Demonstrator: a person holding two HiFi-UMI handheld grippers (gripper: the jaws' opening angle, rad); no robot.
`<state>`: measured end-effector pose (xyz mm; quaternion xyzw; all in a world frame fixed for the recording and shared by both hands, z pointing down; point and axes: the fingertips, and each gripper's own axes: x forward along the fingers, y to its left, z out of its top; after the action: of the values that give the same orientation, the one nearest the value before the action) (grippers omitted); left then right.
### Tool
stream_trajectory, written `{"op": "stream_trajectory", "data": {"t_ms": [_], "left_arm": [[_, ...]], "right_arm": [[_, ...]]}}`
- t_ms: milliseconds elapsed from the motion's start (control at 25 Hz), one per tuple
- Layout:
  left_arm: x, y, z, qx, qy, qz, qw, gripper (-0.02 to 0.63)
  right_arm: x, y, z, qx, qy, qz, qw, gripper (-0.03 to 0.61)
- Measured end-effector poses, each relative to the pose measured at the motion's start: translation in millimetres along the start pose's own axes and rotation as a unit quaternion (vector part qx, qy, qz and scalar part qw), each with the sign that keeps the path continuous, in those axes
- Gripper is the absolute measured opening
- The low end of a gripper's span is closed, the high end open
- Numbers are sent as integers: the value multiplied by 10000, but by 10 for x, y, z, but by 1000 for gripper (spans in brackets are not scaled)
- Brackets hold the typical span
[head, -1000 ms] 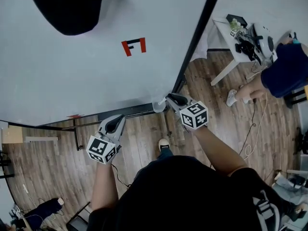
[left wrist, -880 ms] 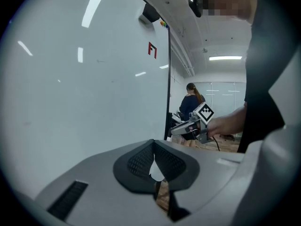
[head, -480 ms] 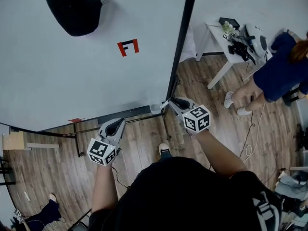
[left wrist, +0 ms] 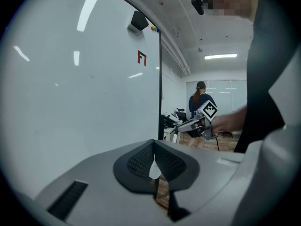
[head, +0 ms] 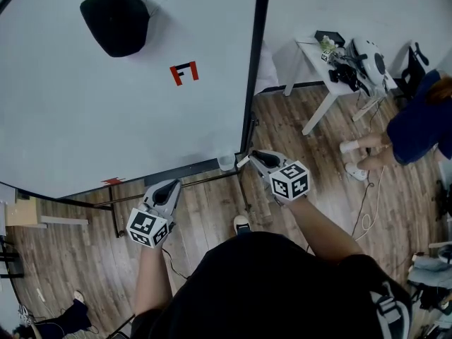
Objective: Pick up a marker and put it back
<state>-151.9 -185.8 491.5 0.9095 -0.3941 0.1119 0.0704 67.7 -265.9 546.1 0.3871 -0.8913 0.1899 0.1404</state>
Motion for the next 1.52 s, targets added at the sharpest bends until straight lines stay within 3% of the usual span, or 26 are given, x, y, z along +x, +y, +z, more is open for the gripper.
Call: {"op": "stream_trajectory", "data": {"t_ms": [1000,1520], "left_arm": [[-62,104,27,-66,50,395,9992,12],[52,297,-91,-264,198,711,9969,12]], "right_arm": [[348,-45,20,-259,186,308,9990,61],[953,-244,-318,-397,680,562,9953,61]]}}
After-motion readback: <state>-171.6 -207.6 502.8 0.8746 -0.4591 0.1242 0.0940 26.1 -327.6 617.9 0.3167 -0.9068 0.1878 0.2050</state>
